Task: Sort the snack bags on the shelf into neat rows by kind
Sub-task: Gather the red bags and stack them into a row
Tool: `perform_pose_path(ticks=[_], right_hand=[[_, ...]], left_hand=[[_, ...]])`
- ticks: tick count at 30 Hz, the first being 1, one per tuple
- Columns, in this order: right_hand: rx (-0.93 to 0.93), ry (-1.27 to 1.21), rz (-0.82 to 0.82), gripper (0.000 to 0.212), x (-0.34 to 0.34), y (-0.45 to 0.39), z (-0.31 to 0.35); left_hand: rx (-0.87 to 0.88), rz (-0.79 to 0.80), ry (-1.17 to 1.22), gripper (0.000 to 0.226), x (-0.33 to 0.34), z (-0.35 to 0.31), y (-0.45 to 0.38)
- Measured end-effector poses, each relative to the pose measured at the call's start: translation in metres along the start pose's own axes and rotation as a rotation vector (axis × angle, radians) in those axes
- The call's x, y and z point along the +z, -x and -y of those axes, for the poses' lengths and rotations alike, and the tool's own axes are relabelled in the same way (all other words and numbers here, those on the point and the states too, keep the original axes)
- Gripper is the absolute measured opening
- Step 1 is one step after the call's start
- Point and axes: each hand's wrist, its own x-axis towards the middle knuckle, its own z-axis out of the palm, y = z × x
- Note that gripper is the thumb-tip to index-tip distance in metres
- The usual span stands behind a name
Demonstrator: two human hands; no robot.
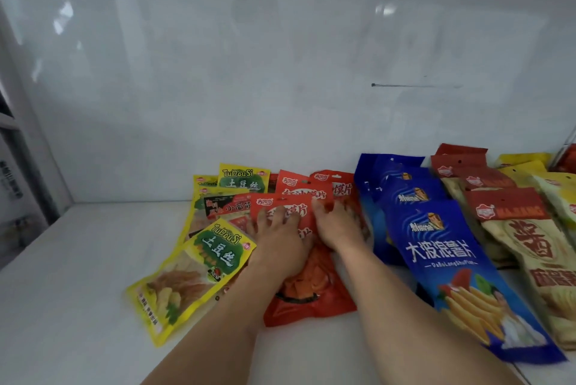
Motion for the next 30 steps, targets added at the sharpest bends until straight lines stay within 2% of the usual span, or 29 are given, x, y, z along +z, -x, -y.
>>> perform_pose_path(ticks=[3,7,11,15,18,20,23,26,28,30], right_hand=[[-0.076,-0.087,0.004,0.099,0.005,-0.002,0.006],[-0.142,-0.138,0.069,0.078,0.008,-0.002,0.015],[-0.191,-0.144,0.101,0.077,0.017,0.0,0.022],[-0.246,-0.171,0.137,0.065,0.027,0.005,0.03],[-0.287,-0.247,0.109,0.05,0.028,0.009,0.034],[-0.267,-0.289,0.023,0.042,0.026,0.009,0.034],[-0.201,-0.171,-0.115,0.048,0.026,0.009,0.032],[-0.144,0.027,-0.053,0.061,0.032,0.009,0.033],[-0.152,0.019,-0.011,0.06,0.037,0.009,0.036],[-0.163,-0.104,0.003,0.056,0.037,0.01,0.039]], left_hand=[[-0.02,0.015,-0.02,0.063,-0.006,0.018,-0.003],[-0.032,0.04,-0.046,0.066,-0.017,0.043,-0.003],[-0.048,0.063,-0.066,0.067,-0.028,0.064,0.001],[-0.08,0.101,-0.081,0.067,-0.043,0.082,0.006],[-0.114,0.123,-0.066,0.068,-0.053,0.092,0.01],[-0.126,0.126,-0.043,0.068,-0.057,0.097,0.012],[-0.143,0.158,-0.022,0.069,-0.065,0.102,0.014],[-0.155,0.244,-0.016,0.072,-0.076,0.103,0.011],[-0.189,0.276,0.094,0.068,-0.081,0.103,0.006],[-0.224,0.179,0.247,0.066,-0.084,0.1,-0.002]])
